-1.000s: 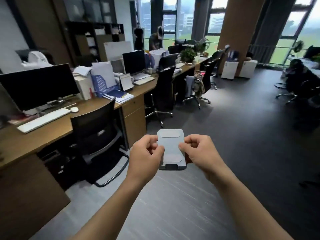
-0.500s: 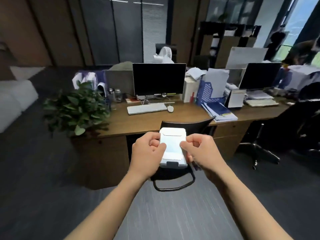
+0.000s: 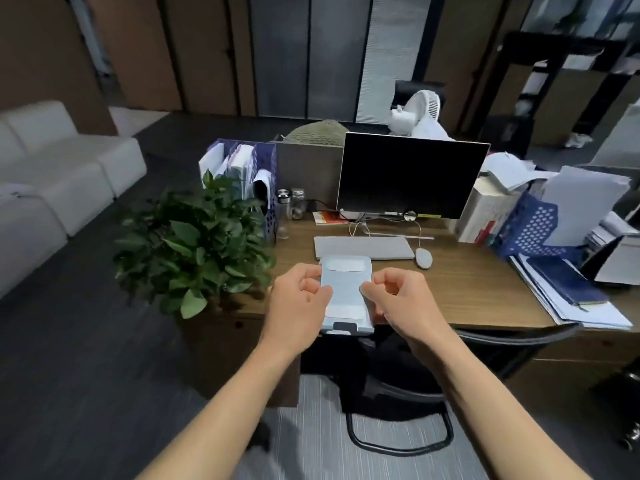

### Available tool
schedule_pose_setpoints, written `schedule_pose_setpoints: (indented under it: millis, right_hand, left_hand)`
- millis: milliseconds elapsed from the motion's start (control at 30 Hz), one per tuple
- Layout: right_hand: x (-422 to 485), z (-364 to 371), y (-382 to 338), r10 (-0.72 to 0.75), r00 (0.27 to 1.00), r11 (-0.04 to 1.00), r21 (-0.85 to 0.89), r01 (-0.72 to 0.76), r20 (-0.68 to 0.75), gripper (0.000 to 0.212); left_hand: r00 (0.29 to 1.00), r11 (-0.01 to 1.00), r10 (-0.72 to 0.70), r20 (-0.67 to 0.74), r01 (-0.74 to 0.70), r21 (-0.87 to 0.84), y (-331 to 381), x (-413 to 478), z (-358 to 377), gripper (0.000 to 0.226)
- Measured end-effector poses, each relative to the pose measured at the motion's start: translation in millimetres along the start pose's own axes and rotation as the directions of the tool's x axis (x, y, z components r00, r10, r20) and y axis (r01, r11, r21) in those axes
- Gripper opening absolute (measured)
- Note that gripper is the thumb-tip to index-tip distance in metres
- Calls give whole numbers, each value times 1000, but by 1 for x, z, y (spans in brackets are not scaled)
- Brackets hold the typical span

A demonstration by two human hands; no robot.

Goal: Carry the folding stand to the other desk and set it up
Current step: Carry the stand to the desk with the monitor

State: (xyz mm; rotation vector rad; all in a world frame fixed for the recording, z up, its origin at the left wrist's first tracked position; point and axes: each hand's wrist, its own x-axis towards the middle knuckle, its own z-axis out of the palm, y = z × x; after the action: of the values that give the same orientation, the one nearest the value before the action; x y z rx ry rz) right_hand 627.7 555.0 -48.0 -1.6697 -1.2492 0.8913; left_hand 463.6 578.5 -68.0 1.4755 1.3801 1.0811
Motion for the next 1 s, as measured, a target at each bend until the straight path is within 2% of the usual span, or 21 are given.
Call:
schedule_pose_setpoints:
  millis: [400, 533, 667, 800, 1000]
  right_hand:
    - [273, 83, 48, 70, 993, 987, 135, -83, 92, 28]
    - [379, 109, 82, 113, 990, 984, 125, -123, 87, 22]
    - [460, 128, 110, 202, 977, 973, 100, -207, 65, 23]
    - [538, 143, 141, 230, 971, 967, 97, -236, 64, 26]
    - [630, 159, 186, 237, 970, 968, 67, -240, 46, 23]
  left_hand:
    - [991, 990, -132, -32, 134, 53, -79, 252, 31, 28]
    - [978, 978, -198, -60, 201, 52, -114, 347, 61, 30]
    - [971, 967, -234, -50, 237, 95, -145, 429, 90, 32]
    - [964, 956, -254, -78, 262, 128, -179, 501, 120, 33]
    - [961, 956, -277, -4, 276, 100, -222, 582, 158, 37]
